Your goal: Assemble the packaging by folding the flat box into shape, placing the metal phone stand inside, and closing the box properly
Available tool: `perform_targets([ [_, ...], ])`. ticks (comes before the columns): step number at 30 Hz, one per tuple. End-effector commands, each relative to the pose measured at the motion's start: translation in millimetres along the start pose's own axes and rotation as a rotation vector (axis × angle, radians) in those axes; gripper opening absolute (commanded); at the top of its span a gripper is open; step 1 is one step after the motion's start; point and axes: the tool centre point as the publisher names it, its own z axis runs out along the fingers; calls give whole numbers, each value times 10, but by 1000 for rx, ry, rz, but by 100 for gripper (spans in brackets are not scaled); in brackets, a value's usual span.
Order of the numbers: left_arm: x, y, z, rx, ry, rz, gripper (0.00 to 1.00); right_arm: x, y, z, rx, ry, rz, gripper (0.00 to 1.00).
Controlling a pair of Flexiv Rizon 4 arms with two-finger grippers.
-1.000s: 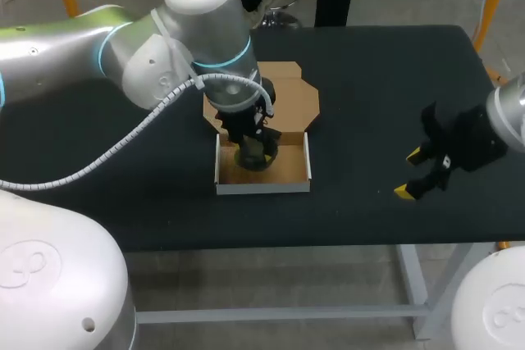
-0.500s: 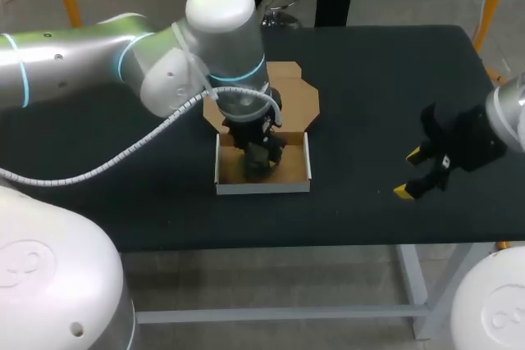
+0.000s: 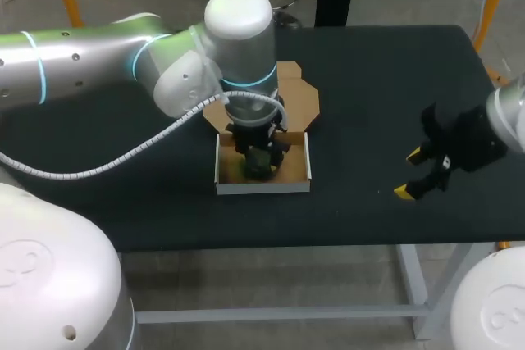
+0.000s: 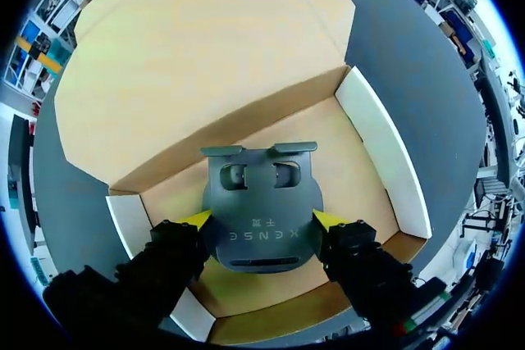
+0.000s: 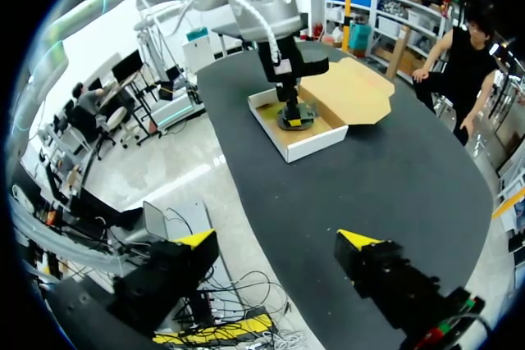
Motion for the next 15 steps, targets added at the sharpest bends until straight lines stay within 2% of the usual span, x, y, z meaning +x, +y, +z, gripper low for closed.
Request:
perform_targets([
  [1, 28, -31, 16, -5, -11, -5, 100, 61, -9, 7, -1, -14, -2, 100],
  [7, 28, -41, -32, -6, -7, -41, 100, 61, -9, 7, -1, -14, -2, 100],
  [15, -17, 5, -139, -42, -53, -190, 100, 61, -9, 7, -1, -14, -2, 100],
])
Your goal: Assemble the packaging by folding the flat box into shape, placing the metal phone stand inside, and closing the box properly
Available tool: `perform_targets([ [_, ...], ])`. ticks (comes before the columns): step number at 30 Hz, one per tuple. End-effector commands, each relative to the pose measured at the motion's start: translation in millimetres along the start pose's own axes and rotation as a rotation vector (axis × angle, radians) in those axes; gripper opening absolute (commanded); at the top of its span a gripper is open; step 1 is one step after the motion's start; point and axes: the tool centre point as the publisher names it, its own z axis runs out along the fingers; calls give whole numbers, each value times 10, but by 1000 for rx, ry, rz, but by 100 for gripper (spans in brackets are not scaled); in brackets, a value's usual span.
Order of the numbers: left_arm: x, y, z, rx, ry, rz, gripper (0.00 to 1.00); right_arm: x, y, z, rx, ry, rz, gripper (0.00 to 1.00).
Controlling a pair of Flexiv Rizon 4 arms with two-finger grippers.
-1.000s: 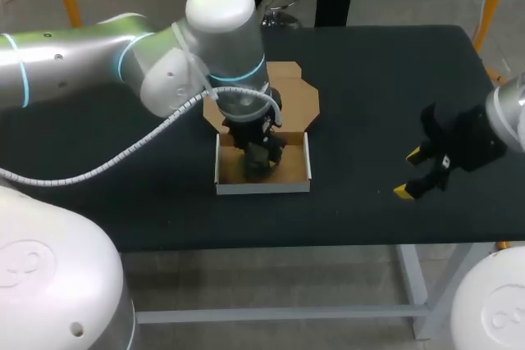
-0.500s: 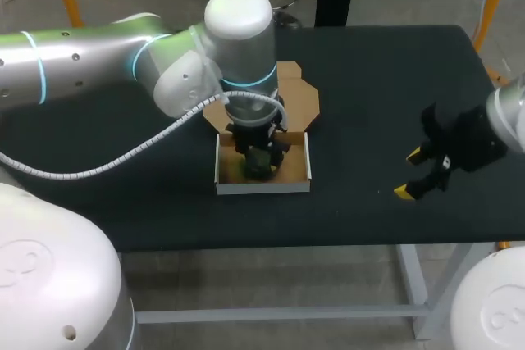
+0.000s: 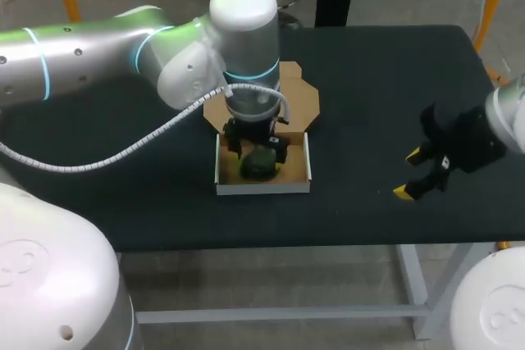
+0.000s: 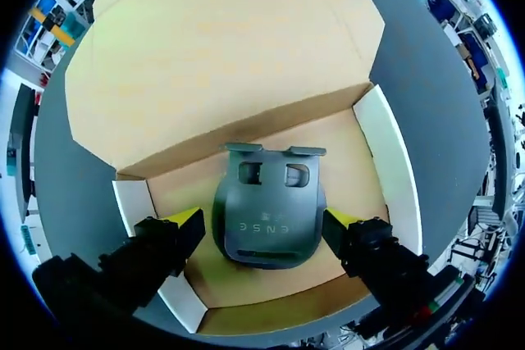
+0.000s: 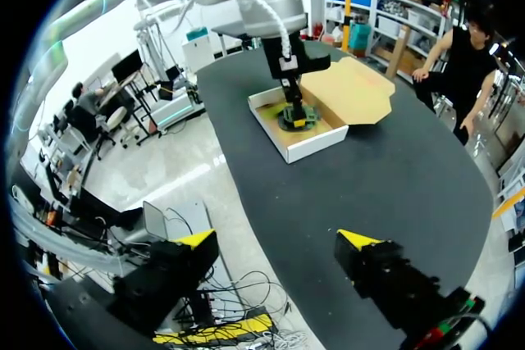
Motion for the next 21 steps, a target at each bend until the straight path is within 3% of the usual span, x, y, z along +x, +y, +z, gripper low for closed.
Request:
perform_targets([
  [1, 32, 9, -92, -14, -28, -50, 100, 56, -16, 0, -3, -13, -2, 100],
  [11, 81, 22, -212, -52, 1, -187, 100, 56, -16, 0, -3, -13, -2, 100],
  [21, 81, 22, -212, -52, 1, -187, 100, 56, -16, 0, -3, -13, -2, 100],
])
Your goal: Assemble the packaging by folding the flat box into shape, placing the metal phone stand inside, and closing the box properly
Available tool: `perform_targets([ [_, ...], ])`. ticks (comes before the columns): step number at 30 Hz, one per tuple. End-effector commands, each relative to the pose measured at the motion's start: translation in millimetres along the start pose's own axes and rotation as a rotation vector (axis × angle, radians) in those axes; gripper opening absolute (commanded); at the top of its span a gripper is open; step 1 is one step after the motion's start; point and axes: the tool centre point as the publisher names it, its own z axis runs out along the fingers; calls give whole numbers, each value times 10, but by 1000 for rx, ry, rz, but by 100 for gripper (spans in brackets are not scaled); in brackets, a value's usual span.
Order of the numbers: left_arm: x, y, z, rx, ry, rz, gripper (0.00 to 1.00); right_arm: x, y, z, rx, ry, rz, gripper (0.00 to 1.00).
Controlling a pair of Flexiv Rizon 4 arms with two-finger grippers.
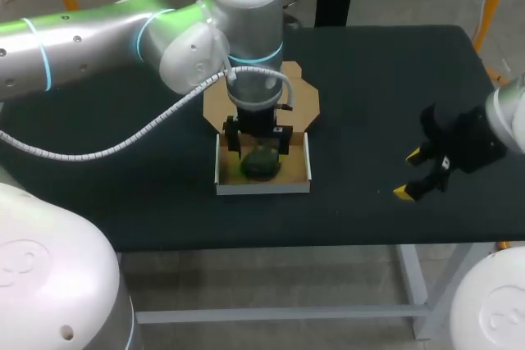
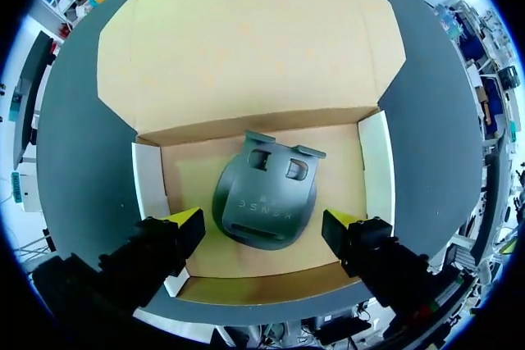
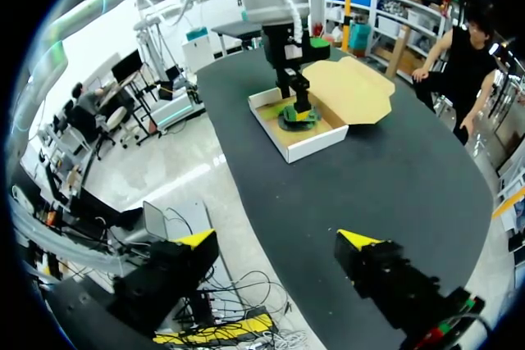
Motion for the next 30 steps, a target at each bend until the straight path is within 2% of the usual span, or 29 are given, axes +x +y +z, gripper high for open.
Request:
perform_targets([
  [1, 11, -6, -4, -1, -6, 0, 100, 49, -13, 6, -3, -12, -2, 100],
  [17, 11, -6, -4, -1, -6, 0, 100, 49, -13, 6, -3, -12, -2, 100],
  [24, -37, 43, -41, -16, 27, -91, 100, 49, -13, 6, -3, -12, -2, 100],
  [30, 2, 91, 47, -14, -7, -106, 100, 49, -13, 6, -3, -12, -2, 100],
])
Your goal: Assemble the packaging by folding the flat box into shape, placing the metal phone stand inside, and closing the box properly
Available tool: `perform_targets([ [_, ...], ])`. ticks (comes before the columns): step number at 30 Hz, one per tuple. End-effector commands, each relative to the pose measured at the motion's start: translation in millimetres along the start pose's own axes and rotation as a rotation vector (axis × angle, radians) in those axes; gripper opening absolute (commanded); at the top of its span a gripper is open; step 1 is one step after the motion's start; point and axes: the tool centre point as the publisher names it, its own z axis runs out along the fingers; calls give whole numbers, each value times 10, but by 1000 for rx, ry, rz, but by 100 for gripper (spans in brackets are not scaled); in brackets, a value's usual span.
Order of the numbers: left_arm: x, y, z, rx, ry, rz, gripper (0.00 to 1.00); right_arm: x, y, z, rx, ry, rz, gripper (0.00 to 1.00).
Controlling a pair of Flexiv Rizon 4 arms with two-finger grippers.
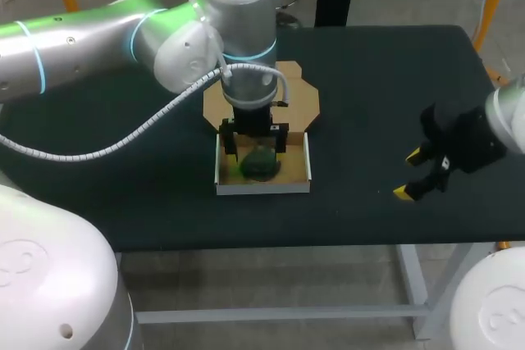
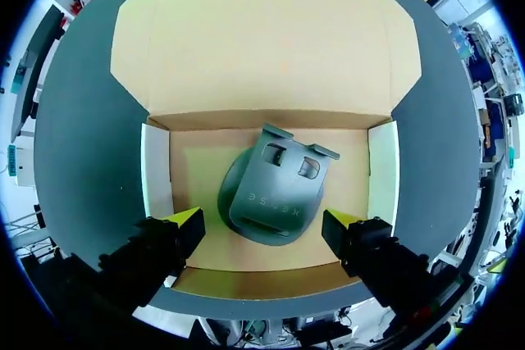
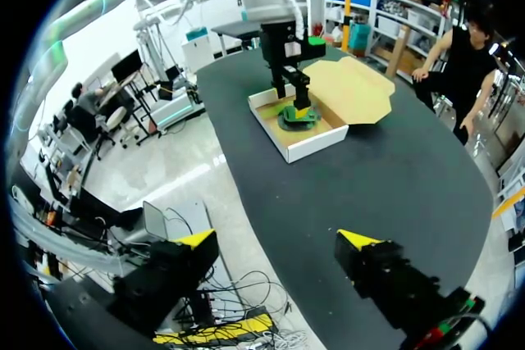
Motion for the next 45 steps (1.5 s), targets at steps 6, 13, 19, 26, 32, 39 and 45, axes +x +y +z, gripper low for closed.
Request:
perform_targets([
  [6, 90, 92, 130, -1, -22, -1, 100, 48, -12, 0, -3, -11, -2, 100],
  [13, 84, 190, 175, -33, -24, -28, 100, 48, -12, 0, -3, -11, -2, 100],
  [19, 91, 278, 199, -51, -37, -43, 100, 48, -12, 0, -3, -11, -2, 100],
  [26, 145, 416, 232, -59, -51, -48, 100, 48, -12, 0, -3, -11, -2, 100],
  [32, 158, 550, 237, -74, -58, -59, 100, 48, -12, 0, -3, -11, -2, 100],
  [39, 151, 718, 247, -87, -70, -79, 100, 48, -12, 0, -3, -11, -2, 100],
  [45, 156, 854, 254, -93, -66, -84, 100, 48, -12, 0, -3, -11, -2, 100],
])
